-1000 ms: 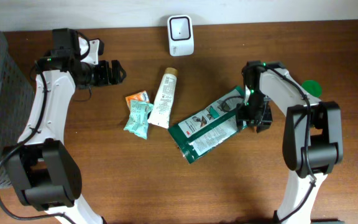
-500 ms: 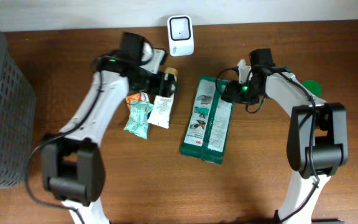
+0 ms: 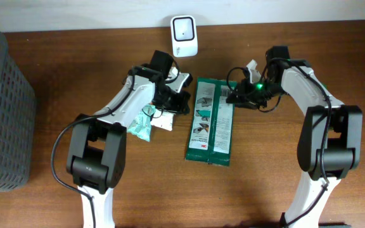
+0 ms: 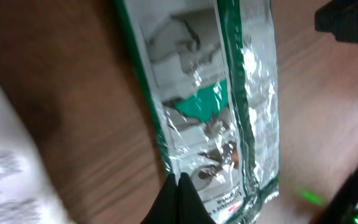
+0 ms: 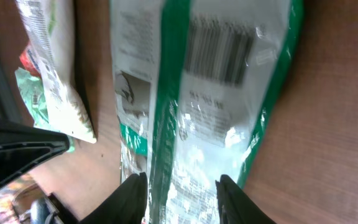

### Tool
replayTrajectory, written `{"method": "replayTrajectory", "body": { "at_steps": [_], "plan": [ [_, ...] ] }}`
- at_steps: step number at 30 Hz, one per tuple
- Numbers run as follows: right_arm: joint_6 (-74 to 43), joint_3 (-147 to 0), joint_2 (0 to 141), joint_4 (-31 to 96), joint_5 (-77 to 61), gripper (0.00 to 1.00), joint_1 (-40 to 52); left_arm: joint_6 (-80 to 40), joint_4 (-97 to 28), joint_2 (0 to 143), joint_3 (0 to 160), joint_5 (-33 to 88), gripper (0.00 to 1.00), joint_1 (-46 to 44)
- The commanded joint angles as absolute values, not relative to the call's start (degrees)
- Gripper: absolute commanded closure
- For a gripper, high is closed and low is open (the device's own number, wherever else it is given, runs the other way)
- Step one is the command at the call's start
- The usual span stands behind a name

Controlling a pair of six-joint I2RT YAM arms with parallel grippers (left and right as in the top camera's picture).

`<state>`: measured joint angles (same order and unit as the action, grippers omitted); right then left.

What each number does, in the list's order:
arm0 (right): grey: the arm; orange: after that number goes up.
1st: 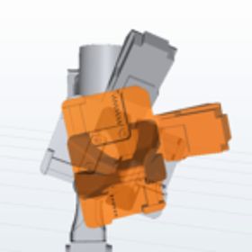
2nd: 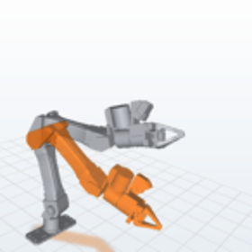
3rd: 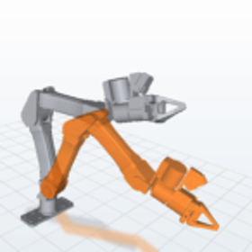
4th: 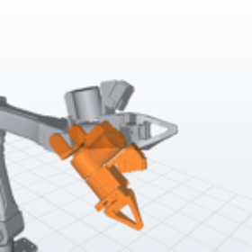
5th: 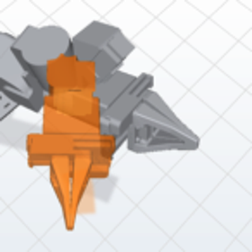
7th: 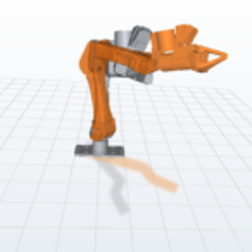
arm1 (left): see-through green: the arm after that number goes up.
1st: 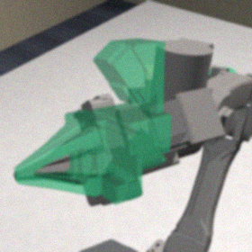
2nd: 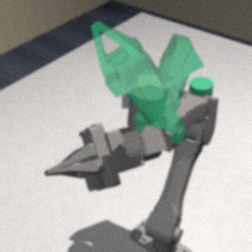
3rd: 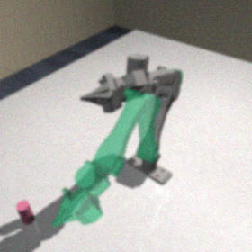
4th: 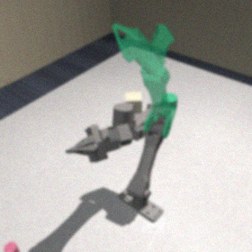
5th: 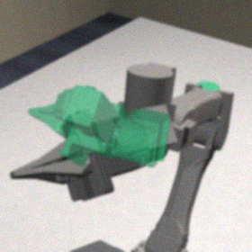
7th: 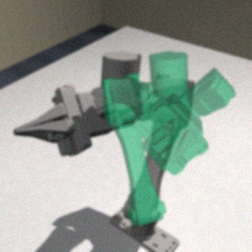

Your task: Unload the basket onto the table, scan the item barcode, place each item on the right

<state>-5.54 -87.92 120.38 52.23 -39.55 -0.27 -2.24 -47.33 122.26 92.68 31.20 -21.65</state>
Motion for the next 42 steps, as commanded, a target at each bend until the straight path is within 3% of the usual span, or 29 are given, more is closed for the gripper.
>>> {"method": "replayTrajectory", "body": {
  "at_steps": [1, 5, 10, 19, 23, 27, 30, 36, 42],
  "plan": [
    [-5.0, -88.7, 120.6, 54.3, -39.8, 0.65, 0.0, -2.2, -47.5, 125.4, 90.9, 37.3, 1.0, -23.5],
    [-8.0, -88.7, 120.7, 57.1, -32.5, 0.65, 0.0, -2.2, -47.2, 127.7, 90.9, 38.8, 1.0, -24.6],
    [-8.6, -85.7, 120.7, 57.3, -32.8, 0.64, 0.0, -5.3, -47.1, 130.2, 90.9, 38.9, 1.0, -24.3],
    [-9.5, -75.0, 121.2, 45.5, -37.6, 0.65, 0.1, -9.0, -47.2, 131.6, 90.9, 38.3, 1.0, -23.8],
    [-9.5, -71.5, 121.6, 40.2, -42.2, 0.65, 1.6, -9.4, -47.4, 131.9, 90.9, 38.2, 1.0, -23.8],
    [-2.7, -71.5, 121.6, 36.5, -58.9, 0.66, 2.7, -9.8, -47.1, 131.9, 90.9, 38.4, 1.0, -23.4],
    [-1.9, -71.5, 121.4, 33.3, -62.6, 0.65, 4.2, -9.8, -47.2, 131.9, 90.9, 38.4, 1.0, -23.4],
    [-0.6, -71.5, 121.4, 44.4, -50.9, 0.6, 4.5, -9.8, -46.9, 131.9, 90.9, 38.3, 1.0, -23.5],
    [6.2, -71.5, 121.4, 52.4, -49.7, 0.57, 4.4, -9.8, -47.0, 131.9, 90.9, 38.4, 1.0, -23.5]
  ]
}}
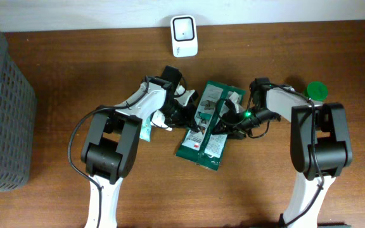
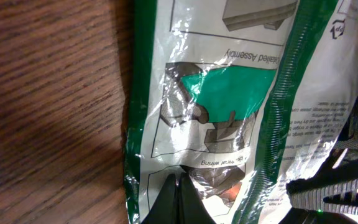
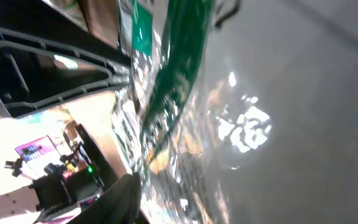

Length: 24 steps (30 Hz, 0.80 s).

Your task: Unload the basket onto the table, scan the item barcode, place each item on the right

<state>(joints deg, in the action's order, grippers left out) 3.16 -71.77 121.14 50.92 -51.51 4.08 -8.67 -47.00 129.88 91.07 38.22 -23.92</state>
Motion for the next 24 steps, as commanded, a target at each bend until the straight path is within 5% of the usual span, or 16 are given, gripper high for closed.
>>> {"method": "replayTrajectory", "body": {
  "at_steps": [1, 7, 19, 24],
  "plan": [
    [7.4, -71.4, 121.4, 54.3, -48.9, 0.58, 4.4, -9.8, -47.0, 131.9, 90.9, 38.4, 1.0, -23.5],
    [10.4, -70.0, 121.4, 58.7, -43.5, 0.59, 4.4, -9.8, -47.1, 131.9, 90.9, 38.4, 1.0, -23.5],
    [-11.9, -77.3, 118.4, 32.0, -49.9, 0.75, 4.6, -11.5, -47.1, 131.9, 90.9, 48.1, 1.0, -25.1],
    [-9.3, -77.3, 118.4, 34.0, -48.2, 0.73, 4.5, -13.2, -43.8, 131.9, 90.9, 46.8, 1.0, -26.1]
  ]
}}
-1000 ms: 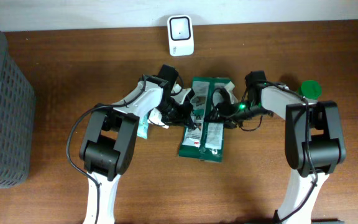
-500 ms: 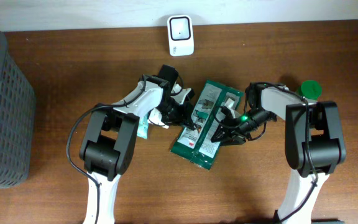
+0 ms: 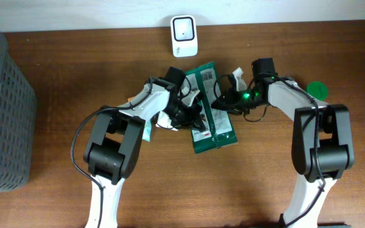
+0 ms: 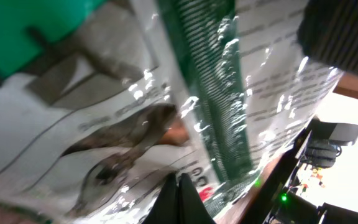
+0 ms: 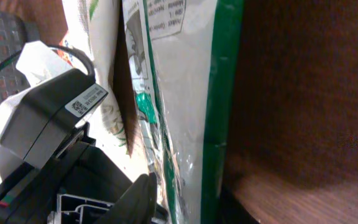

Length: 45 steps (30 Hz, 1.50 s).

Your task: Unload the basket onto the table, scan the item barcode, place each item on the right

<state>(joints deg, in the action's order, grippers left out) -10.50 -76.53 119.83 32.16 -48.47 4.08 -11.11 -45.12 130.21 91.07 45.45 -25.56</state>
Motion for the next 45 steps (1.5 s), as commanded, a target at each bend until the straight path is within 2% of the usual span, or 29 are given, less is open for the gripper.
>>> {"method": "replayTrajectory", "body": {
  "at_steps": [1, 4, 10, 14, 18, 20, 24, 30, 33, 40, 43, 44, 45],
  "plan": [
    [-9.2, -77.3, 118.4, 35.0, -47.0, 0.68, 4.4, -13.9, -43.6, 131.9, 90.9, 45.6, 1.0, -26.1],
    [-7.7, -75.5, 118.5, 37.4, -42.8, 0.6, 4.5, -14.5, -43.3, 131.9, 90.9, 44.6, 1.0, -26.1],
    [-8.0, -72.5, 119.5, 33.8, -44.6, 0.61, 4.5, -14.5, -43.3, 131.9, 90.9, 44.6, 1.0, -26.1],
    [-13.5, -71.5, 119.6, 32.2, -45.8, 0.61, 7.1, -14.5, -43.3, 131.9, 90.9, 44.6, 1.0, -26.1],
    [-17.7, -71.5, 119.6, 30.4, -44.1, 0.75, 8.8, -14.5, -43.3, 131.9, 90.9, 44.5, 1.0, -26.1],
    [-17.7, -71.5, 119.6, 29.5, -44.1, 0.96, 8.9, -14.5, -43.3, 131.9, 90.9, 44.6, 1.0, -26.1],
    [-16.5, -71.6, 119.4, 29.2, -44.4, 0.96, 7.7, -14.4, -44.5, 131.8, 92.2, 45.2, 1.0, -25.4],
    [2.5, -76.1, 118.0, 44.4, -44.4, 0.96, 1.7, -3.5, -48.7, 130.0, 97.3, 44.2, 1.0, -21.8],
    [3.2, -76.1, 118.0, 45.4, -44.4, 0.96, 0.7, -3.6, -48.7, 130.3, 97.2, 41.0, 1.0, -22.3],
    [1.4, -76.1, 118.0, 45.2, -44.5, 0.96, 0.7, -18.4, -45.4, 130.5, 93.3, 32.3, 1.0, -26.6],
    [1.0, -76.1, 118.0, 45.5, -44.6, 0.95, 0.7, -18.9, -45.4, 130.5, 93.1, 31.6, 1.0, -26.6],
    [1.0, -76.1, 118.0, 46.0, -44.6, 0.94, 0.7, -18.9, -45.4, 130.5, 93.1, 31.6, 1.0, -26.6],
    [1.0, -76.1, 118.0, 46.5, -44.6, 0.85, 0.7, -18.9, -45.4, 130.5, 93.0, 31.6, 1.0, -26.6]
  ]
}}
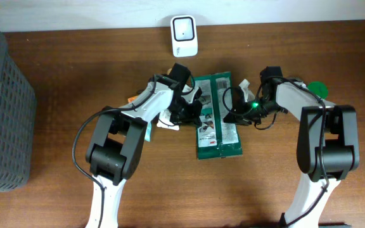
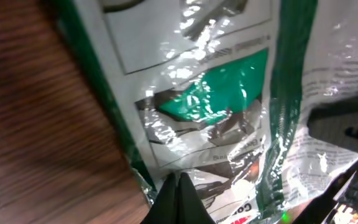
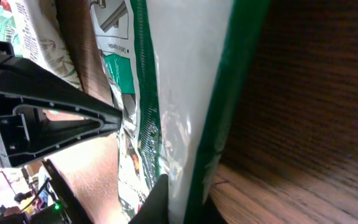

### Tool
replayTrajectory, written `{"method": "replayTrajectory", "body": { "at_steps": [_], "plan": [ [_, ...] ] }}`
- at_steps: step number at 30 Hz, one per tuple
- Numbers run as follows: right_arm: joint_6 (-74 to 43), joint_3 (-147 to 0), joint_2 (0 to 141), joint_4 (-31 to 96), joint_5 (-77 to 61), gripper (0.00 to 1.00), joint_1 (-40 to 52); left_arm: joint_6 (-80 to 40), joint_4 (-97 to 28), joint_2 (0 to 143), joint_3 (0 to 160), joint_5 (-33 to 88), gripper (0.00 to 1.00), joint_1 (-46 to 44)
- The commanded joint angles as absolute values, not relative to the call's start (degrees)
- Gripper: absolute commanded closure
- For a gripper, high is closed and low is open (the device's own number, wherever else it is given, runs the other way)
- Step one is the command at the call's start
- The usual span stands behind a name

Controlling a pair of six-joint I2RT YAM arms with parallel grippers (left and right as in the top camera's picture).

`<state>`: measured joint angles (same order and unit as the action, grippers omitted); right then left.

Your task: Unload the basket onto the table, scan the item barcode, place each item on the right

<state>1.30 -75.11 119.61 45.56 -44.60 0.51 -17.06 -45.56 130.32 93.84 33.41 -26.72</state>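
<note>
The green-and-white foil package (image 1: pixel 217 117) lies lengthwise at the table's middle, between both grippers. My right gripper (image 1: pixel 236 116) is shut on its right long edge; in the right wrist view the package (image 3: pixel 179 93) stands on edge between the fingers (image 3: pixel 158 198). My left gripper (image 1: pixel 192 113) is shut, its tips (image 2: pixel 180 190) pressed on the package (image 2: pixel 229 106) near its left edge. No barcode shows in any view. The white scanner (image 1: pixel 184 27) stands at the back edge, well beyond the package.
A grey basket (image 1: pixel 2 107) fills the far left. Other snack bags (image 1: pixel 149 130) lie under my left arm and show as a bag (image 3: pixel 23 31) in the right wrist view. A green lid (image 1: pixel 315 90) sits beside the right arm.
The package has come away from the scanner and lies nearer the front, straighter. My right gripper has moved down the package's right edge with it. My left gripper stays shut against the left side.
First the package lay flat, barcode up, with my right gripper open over its top corner and my left shut beside it. Then it was skewed, with the right gripper at its edge. Later its top end pointed toward the scanner. Now it lies back between both grippers.
</note>
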Motion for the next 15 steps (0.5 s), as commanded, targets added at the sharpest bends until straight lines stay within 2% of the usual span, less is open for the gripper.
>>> {"method": "replayTrajectory", "body": {
  "at_steps": [1, 2, 6, 7, 9, 13, 15],
  "plan": [
    [1.0, -76.1, 118.0, 47.2, -44.6, 0.73, 0.8, -19.8, -45.0, 130.5, 92.8, 31.4, 1.0, -26.6],
    [1.0, -76.1, 118.1, 47.3, -44.8, 0.67, 1.0, -19.8, -44.7, 130.6, 92.7, 31.4, 1.0, -26.6],
    [-2.8, -76.1, 119.3, 45.6, -44.8, 0.67, 3.9, -19.9, -44.4, 130.8, 92.7, 31.4, 1.0, -26.9],
    [-4.2, -76.1, 119.4, 44.4, -44.5, 0.79, 4.6, -19.9, -44.4, 130.8, 92.7, 31.4, 1.0, -26.9],
    [-6.8, -76.1, 119.4, 41.9, -44.3, 0.93, 4.8, -19.9, -44.4, 130.8, 92.7, 31.4, 1.0, -26.9],
    [-10.0, -76.6, 119.2, 34.9, -48.0, 0.96, 3.8, -19.9, -44.4, 130.8, 92.7, 31.5, 1.0, -26.9],
    [-14.1, -76.7, 119.2, 29.8, -48.0, 0.91, 3.9, -19.9, -44.4, 130.8, 92.7, 31.7, 1.0, -26.9]
  ]
}}
